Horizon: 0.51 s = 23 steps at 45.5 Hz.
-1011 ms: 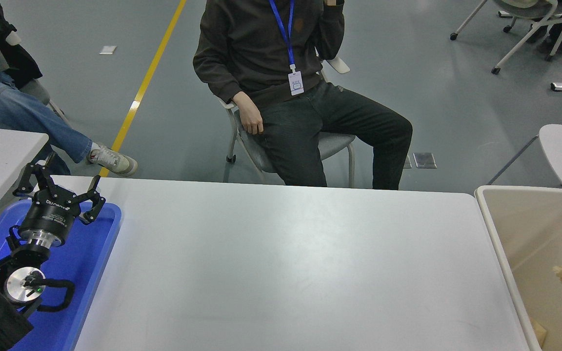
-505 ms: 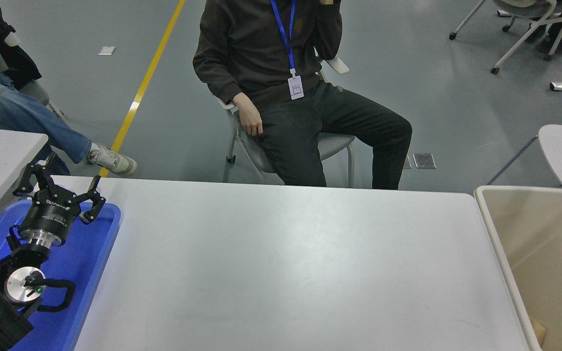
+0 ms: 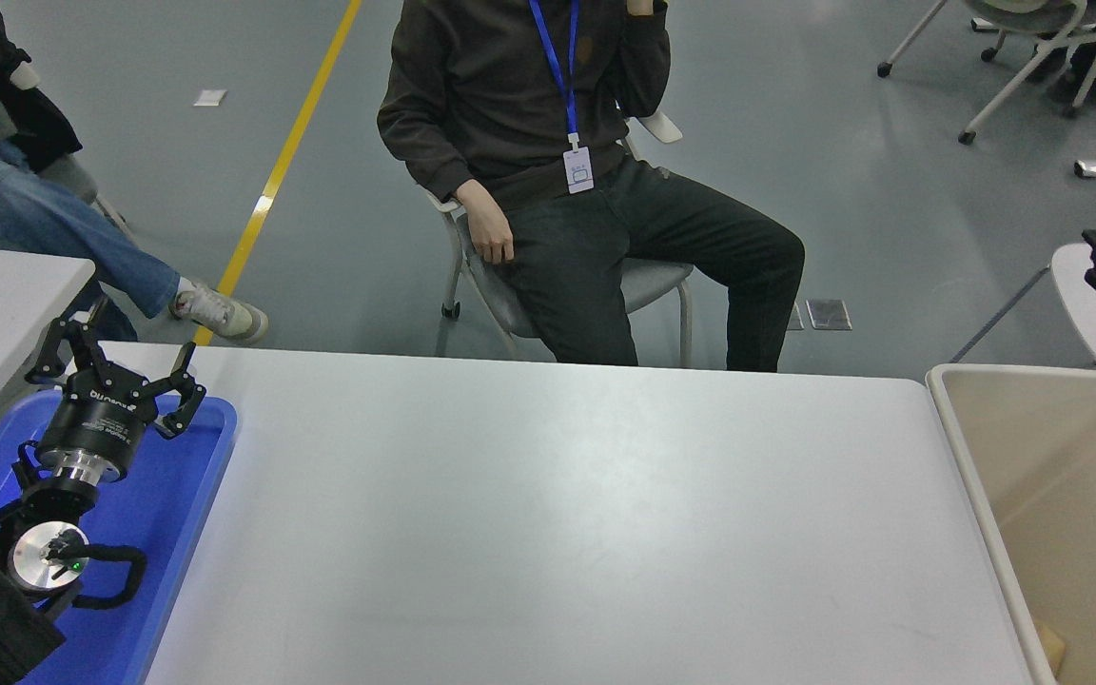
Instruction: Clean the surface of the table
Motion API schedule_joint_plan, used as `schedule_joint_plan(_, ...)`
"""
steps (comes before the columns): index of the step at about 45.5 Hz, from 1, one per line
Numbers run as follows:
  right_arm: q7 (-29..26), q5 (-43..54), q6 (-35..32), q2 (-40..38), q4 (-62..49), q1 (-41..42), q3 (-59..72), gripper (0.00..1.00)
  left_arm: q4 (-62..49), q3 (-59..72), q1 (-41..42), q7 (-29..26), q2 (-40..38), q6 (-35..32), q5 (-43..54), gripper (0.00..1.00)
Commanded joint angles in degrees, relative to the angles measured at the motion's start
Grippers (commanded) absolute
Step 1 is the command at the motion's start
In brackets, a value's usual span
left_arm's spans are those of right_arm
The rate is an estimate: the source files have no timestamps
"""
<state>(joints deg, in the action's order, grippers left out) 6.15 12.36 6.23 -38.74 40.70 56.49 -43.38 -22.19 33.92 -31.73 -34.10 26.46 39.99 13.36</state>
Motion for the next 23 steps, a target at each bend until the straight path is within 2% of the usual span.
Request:
schedule_joint_plan(1, 5.7, 0.03, -0.08, 1.3, 5.97, -0.5, -9.17, 0.99, -0.04, 0.0, 0.0, 0.0, 0.0, 0.0, 0.0, 1.0)
schedule_joint_plan(15, 22.58, 0.47, -0.08, 5.95, 8.96, -10.61, -12.7, 0.99, -0.05, 0.0, 0.0, 0.0, 0.0, 0.0, 0.0, 1.0)
schedule_joint_plan(23, 24.96, 0.47, 0.1, 9.82, 9.13, -17.2, -12.69, 0.99, -0.05, 0.0, 0.0, 0.08, 0.0, 0.0, 0.0, 1.0)
